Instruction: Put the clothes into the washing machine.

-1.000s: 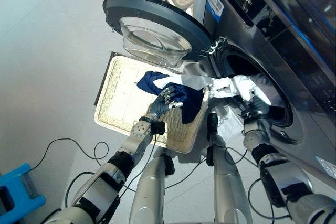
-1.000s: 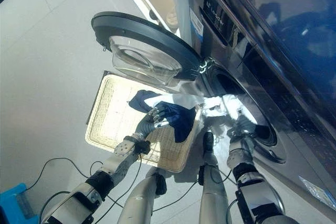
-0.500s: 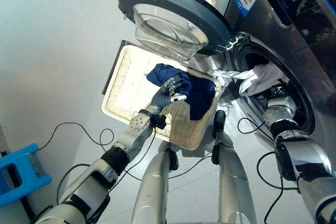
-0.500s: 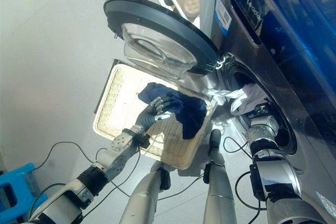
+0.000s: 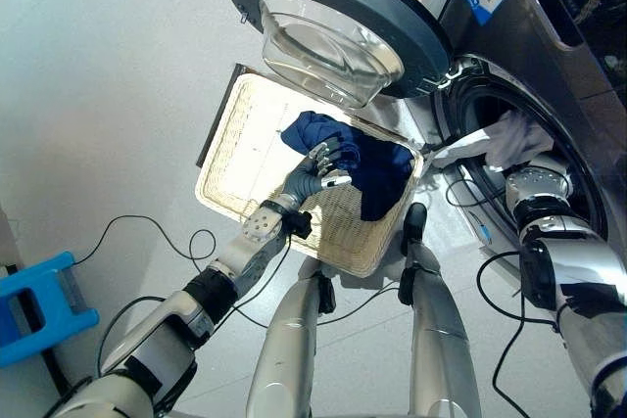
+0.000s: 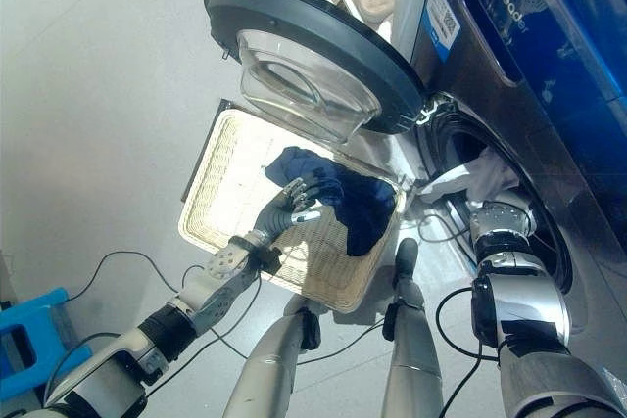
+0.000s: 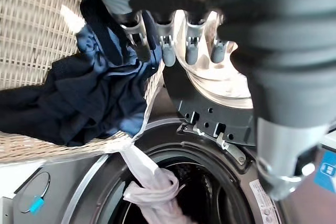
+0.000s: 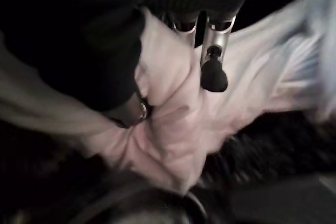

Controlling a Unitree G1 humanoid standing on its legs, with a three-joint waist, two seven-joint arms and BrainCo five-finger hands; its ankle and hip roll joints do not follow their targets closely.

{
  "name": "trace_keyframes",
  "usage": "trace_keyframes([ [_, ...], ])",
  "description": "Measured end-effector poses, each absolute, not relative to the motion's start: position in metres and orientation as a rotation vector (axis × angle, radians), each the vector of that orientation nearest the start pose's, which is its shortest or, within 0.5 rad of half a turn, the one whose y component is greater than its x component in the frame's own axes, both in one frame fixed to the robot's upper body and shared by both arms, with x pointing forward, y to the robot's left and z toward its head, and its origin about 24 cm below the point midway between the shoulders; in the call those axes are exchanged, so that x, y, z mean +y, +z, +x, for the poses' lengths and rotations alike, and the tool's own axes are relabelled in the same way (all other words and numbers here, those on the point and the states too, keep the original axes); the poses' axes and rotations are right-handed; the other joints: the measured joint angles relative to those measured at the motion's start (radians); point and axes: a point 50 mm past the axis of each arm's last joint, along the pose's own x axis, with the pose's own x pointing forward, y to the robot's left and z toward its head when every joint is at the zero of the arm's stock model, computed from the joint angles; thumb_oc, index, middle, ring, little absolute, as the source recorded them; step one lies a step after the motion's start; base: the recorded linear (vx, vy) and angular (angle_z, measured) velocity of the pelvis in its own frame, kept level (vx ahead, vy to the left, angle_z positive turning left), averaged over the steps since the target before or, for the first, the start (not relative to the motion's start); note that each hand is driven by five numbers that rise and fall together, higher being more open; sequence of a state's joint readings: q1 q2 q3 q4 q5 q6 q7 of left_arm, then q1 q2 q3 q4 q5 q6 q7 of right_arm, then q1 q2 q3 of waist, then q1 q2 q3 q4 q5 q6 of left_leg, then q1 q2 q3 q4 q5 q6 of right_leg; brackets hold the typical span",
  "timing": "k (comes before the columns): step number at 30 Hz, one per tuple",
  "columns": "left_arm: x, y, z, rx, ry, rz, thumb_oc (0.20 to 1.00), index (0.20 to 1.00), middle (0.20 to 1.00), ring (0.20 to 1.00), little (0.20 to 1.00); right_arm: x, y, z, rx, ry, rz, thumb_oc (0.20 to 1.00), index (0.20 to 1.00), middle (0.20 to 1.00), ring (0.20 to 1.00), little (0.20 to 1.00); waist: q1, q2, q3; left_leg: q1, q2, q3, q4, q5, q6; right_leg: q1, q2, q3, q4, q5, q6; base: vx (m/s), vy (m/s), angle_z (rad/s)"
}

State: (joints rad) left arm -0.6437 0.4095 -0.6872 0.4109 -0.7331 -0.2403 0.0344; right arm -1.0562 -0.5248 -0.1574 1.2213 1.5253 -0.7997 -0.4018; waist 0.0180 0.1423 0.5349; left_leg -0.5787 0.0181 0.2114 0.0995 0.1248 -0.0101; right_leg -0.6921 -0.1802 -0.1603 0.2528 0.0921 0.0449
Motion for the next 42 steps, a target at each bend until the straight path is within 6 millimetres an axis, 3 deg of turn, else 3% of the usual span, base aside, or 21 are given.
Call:
trace_keyframes([
  [7, 0.085, 0.104, 0.335, -0.134, -0.504, -0.056, 1.000, 1.000, 1.000, 1.000, 1.000, -0.340, 0.163, 0.348, -0.504, -1.172, 1.172, 1.000, 1.000, 1.000, 1.000, 1.000, -0.006, 0.000, 0.000, 0.000, 0.000, 0.001, 0.001, 0.000, 0.000, 0.000, 0.000, 0.000, 0.000, 0.001, 0.000, 0.00, 0.000, 0.00],
  [17, 0.083, 0.103, 0.335, -0.131, -0.510, -0.066, 1.000, 1.000, 1.000, 1.000, 1.000, -0.338, 0.163, 0.360, -0.288, -0.986, 0.792, 1.000, 1.000, 1.000, 1.000, 1.000, -0.007, 0.000, 0.000, 0.010, 0.000, 0.001, 0.002, 0.001, 0.001, 0.009, 0.000, 0.001, 0.002, 0.001, 0.000, 0.00, 0.000, 0.00],
  [24, 0.084, 0.098, 0.332, -0.125, -0.529, -0.068, 1.000, 1.000, 1.000, 1.000, 1.000, -0.330, 0.150, 0.367, -0.090, -0.886, 0.400, 1.000, 1.000, 1.000, 1.000, 1.000, -0.007, 0.000, 0.000, 0.007, 0.001, -0.001, 0.011, 0.001, 0.001, 0.009, 0.000, 0.000, 0.006, 0.001, -0.001, 0.00, 0.000, 0.00],
  [34, 0.086, 0.096, 0.330, -0.152, -0.501, -0.041, 1.000, 1.000, 1.000, 1.000, 1.000, -0.319, 0.148, 0.364, -0.069, -0.974, -0.237, 1.000, 1.000, 1.000, 1.000, 1.000, -0.009, 0.000, 0.000, -0.019, 0.002, -0.001, 0.014, 0.001, 0.002, -0.014, 0.000, 0.000, 0.006, -0.002, 0.004, 0.00, 0.007, 0.00],
  [37, 0.090, 0.098, 0.331, -0.257, -0.364, 0.229, 1.000, 1.000, 1.000, 1.000, 1.000, -0.312, 0.130, 0.359, -0.047, -0.974, -0.426, 1.000, 1.000, 1.000, 1.000, 1.000, -0.010, 0.000, 0.000, -0.030, 0.002, -0.001, 0.013, 0.001, 0.002, -0.024, 0.000, -0.002, 0.007, 0.001, 0.000, 0.00, 0.000, 0.00],
  [39, 0.104, 0.100, 0.338, -0.374, -0.212, 0.608, 1.000, 1.000, 1.000, 1.000, 1.000, -0.307, 0.121, 0.357, -0.047, -0.968, -0.467, 1.000, 1.000, 1.000, 1.000, 1.000, -0.016, 0.000, 0.000, -0.031, 0.003, -0.001, 0.013, 0.000, 0.002, -0.025, 0.000, -0.003, 0.006, 0.000, 0.000, 0.00, 0.015, 0.00],
  [42, 0.129, 0.117, 0.349, -0.522, -0.061, 1.019, 1.000, 1.000, 1.000, 1.000, 1.000, -0.298, 0.124, 0.357, -0.117, -0.933, -0.440, 1.000, 1.000, 1.000, 1.000, 1.000, -0.035, 0.000, 0.000, -0.038, 0.003, 0.006, 0.012, 0.000, 0.002, -0.037, 0.000, 0.001, 0.006, 0.000, 0.000, -0.01, 0.069, -0.03],
])
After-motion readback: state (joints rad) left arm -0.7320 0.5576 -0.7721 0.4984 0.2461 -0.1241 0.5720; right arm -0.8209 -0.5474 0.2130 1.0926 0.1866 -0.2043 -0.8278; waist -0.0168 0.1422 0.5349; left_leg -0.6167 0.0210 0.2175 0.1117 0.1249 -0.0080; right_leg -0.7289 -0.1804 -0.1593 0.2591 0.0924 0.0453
